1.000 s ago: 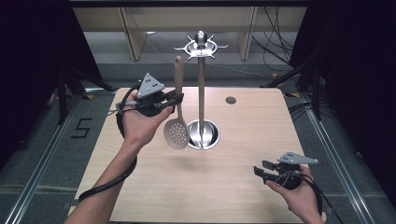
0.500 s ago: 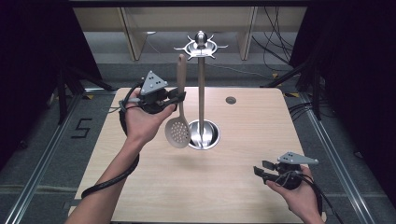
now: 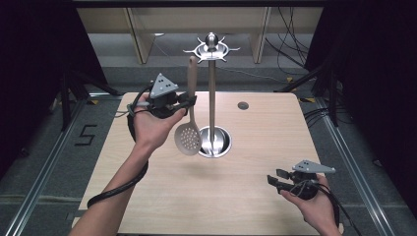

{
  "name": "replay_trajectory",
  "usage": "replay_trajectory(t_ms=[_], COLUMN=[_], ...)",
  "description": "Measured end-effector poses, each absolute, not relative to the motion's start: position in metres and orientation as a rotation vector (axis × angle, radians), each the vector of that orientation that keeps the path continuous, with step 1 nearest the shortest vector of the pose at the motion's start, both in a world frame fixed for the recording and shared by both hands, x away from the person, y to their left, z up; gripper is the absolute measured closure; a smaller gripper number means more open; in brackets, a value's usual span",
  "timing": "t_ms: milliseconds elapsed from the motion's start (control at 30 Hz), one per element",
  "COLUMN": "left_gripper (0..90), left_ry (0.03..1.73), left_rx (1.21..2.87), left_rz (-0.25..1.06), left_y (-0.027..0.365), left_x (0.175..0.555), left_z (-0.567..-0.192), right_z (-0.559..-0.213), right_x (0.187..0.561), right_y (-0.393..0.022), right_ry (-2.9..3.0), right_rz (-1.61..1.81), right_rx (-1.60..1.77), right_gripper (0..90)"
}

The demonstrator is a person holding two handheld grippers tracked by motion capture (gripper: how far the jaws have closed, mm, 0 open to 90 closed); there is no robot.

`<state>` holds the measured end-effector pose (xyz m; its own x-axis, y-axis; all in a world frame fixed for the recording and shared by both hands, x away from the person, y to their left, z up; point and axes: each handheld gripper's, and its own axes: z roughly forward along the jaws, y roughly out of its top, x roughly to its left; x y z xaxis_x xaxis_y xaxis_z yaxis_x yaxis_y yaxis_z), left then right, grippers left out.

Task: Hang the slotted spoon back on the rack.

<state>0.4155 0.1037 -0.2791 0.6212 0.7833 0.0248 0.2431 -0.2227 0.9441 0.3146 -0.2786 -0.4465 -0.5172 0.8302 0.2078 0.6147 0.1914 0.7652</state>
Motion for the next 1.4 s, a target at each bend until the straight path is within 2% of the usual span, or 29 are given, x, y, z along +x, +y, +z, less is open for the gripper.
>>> replay_trajectory(t_ms=[1400], left_gripper=[74.4], left_ry=[0.844], left_rx=[1.820], left_rz=[0.595], left_y=[0.090], left_x=[0.429], left_z=[-0.284], right_z=[-0.449], right_x=[0.318], right_y=[-0.281], right_ry=[2.219], right_rz=[1.243], right_rx=[1.321], right_gripper=[52.6])
